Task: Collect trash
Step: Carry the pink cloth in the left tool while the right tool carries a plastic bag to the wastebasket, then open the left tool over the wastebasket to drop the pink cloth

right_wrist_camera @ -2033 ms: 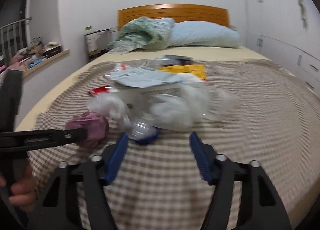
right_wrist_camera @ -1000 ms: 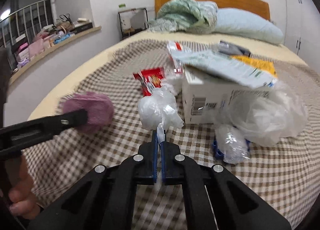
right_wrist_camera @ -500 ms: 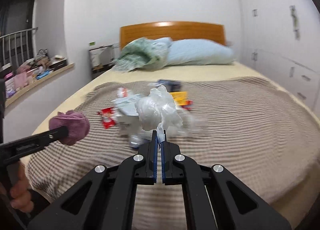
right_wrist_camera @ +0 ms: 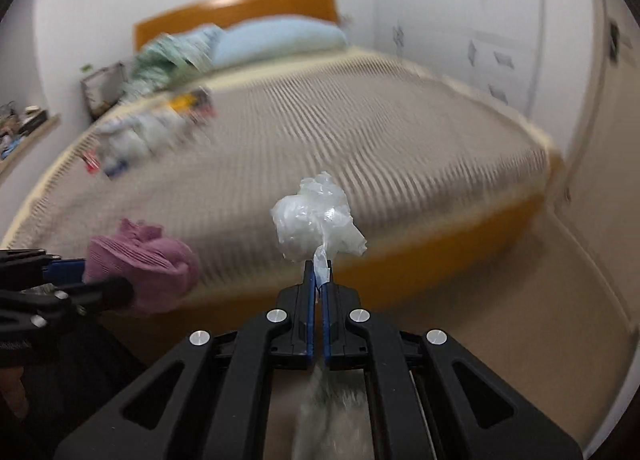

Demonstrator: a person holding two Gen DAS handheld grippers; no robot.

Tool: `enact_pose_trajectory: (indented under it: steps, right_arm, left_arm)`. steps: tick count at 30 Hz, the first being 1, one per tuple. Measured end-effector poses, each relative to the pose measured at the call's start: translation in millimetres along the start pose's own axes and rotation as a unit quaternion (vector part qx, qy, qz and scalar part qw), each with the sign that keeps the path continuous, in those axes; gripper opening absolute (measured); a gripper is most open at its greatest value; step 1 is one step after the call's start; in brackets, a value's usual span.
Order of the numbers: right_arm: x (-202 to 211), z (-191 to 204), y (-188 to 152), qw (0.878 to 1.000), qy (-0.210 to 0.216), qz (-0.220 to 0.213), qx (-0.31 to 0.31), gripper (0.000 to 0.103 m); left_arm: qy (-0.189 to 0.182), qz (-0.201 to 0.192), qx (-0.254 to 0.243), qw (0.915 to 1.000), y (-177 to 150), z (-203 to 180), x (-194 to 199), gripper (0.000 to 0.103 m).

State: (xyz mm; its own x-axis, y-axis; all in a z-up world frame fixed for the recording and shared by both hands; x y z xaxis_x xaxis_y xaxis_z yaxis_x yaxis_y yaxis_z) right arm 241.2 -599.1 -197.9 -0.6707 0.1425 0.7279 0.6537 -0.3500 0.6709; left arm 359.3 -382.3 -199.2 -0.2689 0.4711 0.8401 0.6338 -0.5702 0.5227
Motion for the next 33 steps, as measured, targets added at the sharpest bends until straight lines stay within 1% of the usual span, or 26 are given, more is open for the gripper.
enact_pose_trajectory:
  steps: [1, 3, 4, 5, 6, 7, 8, 9, 10, 12, 13, 14, 15, 16, 17, 18, 19, 20, 21, 22, 23, 24, 25, 28, 32, 33]
  right_arm:
    - [-13.3, -13.5, -15.7, 1.000, -0.005, 0.022, -0.011, 0.003]
    - [-33.2, -35.0, -46.4, 0.997, -0.011, 0.067, -0.019, 0.003]
    - [-54.9, -49.6, -73.5, 0.994, -0.021, 0.107, -0.027, 0.003]
    - [-68.1, -59.5, -90.5, 0.990, -0.028, 0.133, -0.033, 0.003]
    - [-79.3, -66.8, -105.4, 0.987, -0.032, 0.155, -0.039, 0.003]
    - [-98.5, -78.5, -132.2, 0.980, -0.041, 0.190, -0.053, 0.003]
    - [-107.2, -83.9, -145.7, 0.975, -0.046, 0.207, -0.060, 0.003]
    - [-120.1, -91.3, -167.6, 0.968, -0.050, 0.235, -0.072, 0.003]
    - [-126.4, -95.2, -181.1, 0.964, -0.053, 0.250, -0.077, 0.003]
    - [-139.6, -98.5, -210.4, 0.952, -0.055, 0.289, -0.080, 0.003]
    - [-145.9, -98.6, -222.0, 0.947, -0.055, 0.307, -0.078, 0.003]
    - [-147.6, -102.9, -233.7, 0.944, -0.058, 0.315, -0.075, 0.003]
    - [-150.6, -104.2, -242.4, 0.941, -0.062, 0.324, -0.074, 0.003]
    - [-154.0, -104.7, -253.5, 0.936, -0.062, 0.339, -0.075, 0.003]
    - [-157.9, -104.3, -263.9, 0.929, -0.057, 0.359, -0.073, 0.003]
    - [-160.5, -106.2, -269.1, 0.925, -0.055, 0.370, -0.070, 0.003]
    - [-162.4, -106.8, -274.5, 0.921, -0.066, 0.379, -0.065, 0.004]
    - [-164.0, -107.7, -273.7, 0.919, -0.071, 0.382, -0.065, 0.005]
    - [-162.8, -109.1, -277.6, 0.918, -0.073, 0.385, -0.067, 0.015]
    - [-161.4, -110.7, -277.4, 0.918, -0.072, 0.383, -0.071, 0.034]
    - [-162.6, -114.1, -268.5, 0.920, -0.075, 0.377, -0.073, 0.045]
    - [-160.1, -114.2, -264.5, 0.924, -0.076, 0.367, -0.074, 0.058]
    - [-158.7, -115.2, -264.2, 0.925, -0.075, 0.365, -0.073, 0.058]
    - [-155.4, -115.9, -261.9, 0.928, -0.080, 0.360, -0.063, 0.058]
    - [-143.9, -115.9, -257.4, 0.931, -0.082, 0.349, -0.061, 0.058]
    - [-141.4, -116.7, -251.9, 0.932, -0.083, 0.347, -0.061, 0.058]
  left_arm:
    - [-0.017, 0.035, -0.007, 0.9992, -3.6, -13.3, -26.2, 0.041]
    - [-0.057, 0.103, -0.006, 0.9930, -12.6, -29.2, -72.6, 0.041]
    - [-0.086, 0.153, 0.000, 0.9844, -20.1, -38.4, -104.6, 0.041]
    - [-0.110, 0.200, 0.004, 0.9736, -27.9, -46.1, -131.3, 0.041]
    - [-0.132, 0.249, 0.002, 0.9593, -36.8, -54.8, -158.9, 0.041]
    - [-0.139, 0.277, -0.004, 0.9506, -42.9, -61.1, -176.0, 0.041]
    - [-0.138, 0.302, -0.018, 0.9433, -50.7, -69.8, -195.1, 0.042]
    - [-0.125, 0.326, -0.045, 0.9361, -61.4, -82.1, -217.2, 0.042]
    - [-0.116, 0.342, -0.062, 0.9303, -70.8, -91.8, -229.1, 0.042]
    - [-0.106, 0.393, -0.093, 0.9085, -91.6, -105.0, -258.7, 0.042]
    - [-0.102, 0.419, -0.103, 0.8961, -103.8, -110.5, -272.7, 0.042]
    - [-0.101, 0.437, -0.121, 0.8854, -114.2, -116.7, -282.9, 0.043]
    - [-0.098, 0.449, -0.140, 0.8769, -123.9, -120.8, -290.4, 0.043]
    - [-0.085, 0.459, -0.160, 0.8698, -133.1, -124.7, -299.5, 0.045]
    - [-0.077, 0.463, -0.170, 0.8666, -140.3, -127.9, -305.3, 0.047]
    - [-0.072, 0.464, -0.169, 0.8666, -147.8, -129.1, -307.3, 0.054]
    - [-0.065, 0.469, -0.158, 0.8668, -152.8, -124.6, -313.5, 0.057]
    - [-0.072, 0.478, -0.147, 0.8631, -157.1, -121.7, -318.3, 0.058]
    - [-0.078, 0.484, -0.143, 0.8598, -160.3, -119.0, -322.8, 0.063]
    - [-0.084, 0.491, -0.137, 0.8560, -162.0, -116.2, -324.9, 0.066]
    - [-0.078, 0.491, -0.134, 0.8573, -160.6, -115.2, -330.7, 0.071]
    - [-0.067, 0.486, -0.128, 0.8621, -155.9, -112.8, -332.1, 0.071]
    - [-0.062, 0.484, -0.121, 0.8646, -155.6, -110.1, -333.4, 0.072]
    - [-0.053, 0.487, -0.104, 0.8654, -154.3, -103.8, -332.4, 0.072]
    - [-0.043, 0.478, -0.111, 0.8705, -149.1, -101.7, -323.9, 0.072]
    - [-0.042, 0.475, -0.111, 0.8719, -147.8, -101.2, -322.4, 0.072]
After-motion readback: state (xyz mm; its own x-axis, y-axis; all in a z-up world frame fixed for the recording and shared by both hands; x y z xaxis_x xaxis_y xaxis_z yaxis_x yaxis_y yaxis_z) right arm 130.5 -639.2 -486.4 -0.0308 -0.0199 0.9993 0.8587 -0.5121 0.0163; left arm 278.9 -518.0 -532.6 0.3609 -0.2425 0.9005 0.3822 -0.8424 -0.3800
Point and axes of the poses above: each gripper's, at about its wrist camera, not at the fingertips, and x roughly against the way its jaws point, z to its left, y to its top, the point moved 1 cm from there along -x, roughly the way its jaws point, and after that the axes turned 5 degrees about -x, right-handed, at the moved point
